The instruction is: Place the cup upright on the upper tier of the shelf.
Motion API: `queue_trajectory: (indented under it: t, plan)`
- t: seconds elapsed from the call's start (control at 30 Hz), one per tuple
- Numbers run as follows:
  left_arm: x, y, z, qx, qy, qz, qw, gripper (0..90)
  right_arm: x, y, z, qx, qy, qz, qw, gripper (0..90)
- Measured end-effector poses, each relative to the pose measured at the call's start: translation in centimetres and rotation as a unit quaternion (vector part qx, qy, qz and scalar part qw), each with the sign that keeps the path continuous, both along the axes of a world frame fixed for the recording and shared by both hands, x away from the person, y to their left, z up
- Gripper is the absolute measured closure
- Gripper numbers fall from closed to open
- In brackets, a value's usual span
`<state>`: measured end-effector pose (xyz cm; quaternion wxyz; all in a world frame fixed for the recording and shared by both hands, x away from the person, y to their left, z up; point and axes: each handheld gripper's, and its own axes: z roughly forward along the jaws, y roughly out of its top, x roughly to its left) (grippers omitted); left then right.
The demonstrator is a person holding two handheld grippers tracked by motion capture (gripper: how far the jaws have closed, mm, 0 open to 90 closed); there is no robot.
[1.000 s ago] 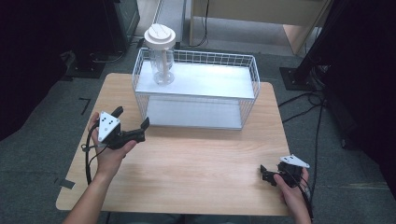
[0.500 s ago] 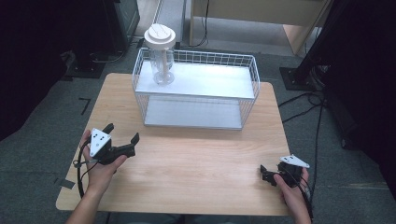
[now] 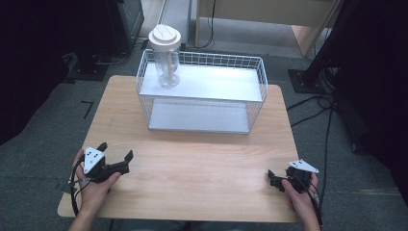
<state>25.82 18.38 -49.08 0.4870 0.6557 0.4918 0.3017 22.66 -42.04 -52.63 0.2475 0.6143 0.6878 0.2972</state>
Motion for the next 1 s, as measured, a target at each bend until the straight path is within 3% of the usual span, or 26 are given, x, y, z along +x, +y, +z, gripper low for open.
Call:
queue_trajectory:
  t: [0.3, 0.47, 0.53, 0.73, 0.87, 1.0]
  plan:
    - [-1.2, 1.4, -1.3, 0.028, 0.03, 0.011, 0.9991, 0.0, 0.0, 0.0, 0.0, 0.0, 0.0, 0.0, 1.0, 1.1]
    - [-1.6, 2.5, -2.1, 0.05, 0.064, 0.03, 0.9962, 0.0, 0.0, 0.0, 0.0, 0.0, 0.0, 0.0, 1.0, 1.1]
    - [-1.9, 2.9, -2.1, 0.052, 0.065, 0.038, 0.9958, 0.0, 0.0, 0.0, 0.0, 0.0, 0.0, 0.0, 1.0, 1.1]
    - [-1.9, 3.9, -2.2, 0.068, 0.104, 0.053, 0.9908, 0.0, 0.0, 0.0, 0.0, 0.0, 0.0, 0.0, 1.0, 1.1]
    - [-1.6, 3.9, -2.4, 0.114, 0.134, 0.074, 0.9816, 0.0, 0.0, 0.0, 0.0, 0.0, 0.0, 0.0, 1.0, 1.1]
    - [-1.2, 3.8, -2.5, 0.125, 0.156, 0.076, 0.9768, 0.0, 0.0, 0.0, 0.0, 0.0, 0.001, 0.001, 1.0, 1.1]
